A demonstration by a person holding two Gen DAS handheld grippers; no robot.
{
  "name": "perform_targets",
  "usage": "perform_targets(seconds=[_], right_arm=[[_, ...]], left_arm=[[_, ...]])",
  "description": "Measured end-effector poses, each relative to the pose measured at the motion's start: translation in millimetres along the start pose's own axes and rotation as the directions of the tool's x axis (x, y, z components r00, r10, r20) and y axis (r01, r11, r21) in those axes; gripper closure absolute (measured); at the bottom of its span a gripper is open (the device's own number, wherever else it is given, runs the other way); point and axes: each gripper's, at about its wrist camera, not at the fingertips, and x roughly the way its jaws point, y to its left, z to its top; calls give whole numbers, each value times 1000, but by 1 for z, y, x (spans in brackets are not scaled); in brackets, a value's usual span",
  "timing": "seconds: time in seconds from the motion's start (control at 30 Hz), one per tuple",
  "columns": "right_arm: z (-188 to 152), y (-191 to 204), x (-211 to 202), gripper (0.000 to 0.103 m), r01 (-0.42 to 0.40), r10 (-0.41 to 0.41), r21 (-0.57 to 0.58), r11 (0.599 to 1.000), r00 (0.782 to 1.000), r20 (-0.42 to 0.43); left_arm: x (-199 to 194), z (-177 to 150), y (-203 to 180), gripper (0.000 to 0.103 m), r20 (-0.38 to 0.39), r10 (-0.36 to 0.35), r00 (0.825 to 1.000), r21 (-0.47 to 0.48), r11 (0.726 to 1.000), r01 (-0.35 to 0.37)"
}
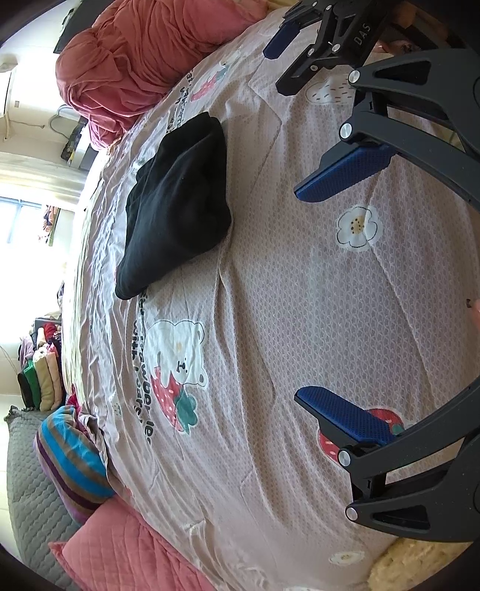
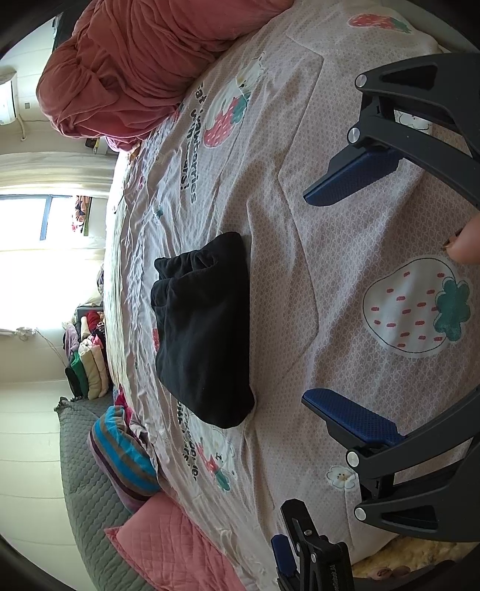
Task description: Fold small clothes
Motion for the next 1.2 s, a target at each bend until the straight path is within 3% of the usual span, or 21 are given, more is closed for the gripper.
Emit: perform_targets(seconds=[1.0,1.2], right_arm=[[-2,-1,-2,5,8,-8,7,1000,1000,-10],[-4,-22,-4,5,89,-89,60,994,996,-11]], left_arm=[[3,-3,-1,9,-17,28,999,18,999,-28],[9,-9,-1,9,-57,50,997,10,999,-49]])
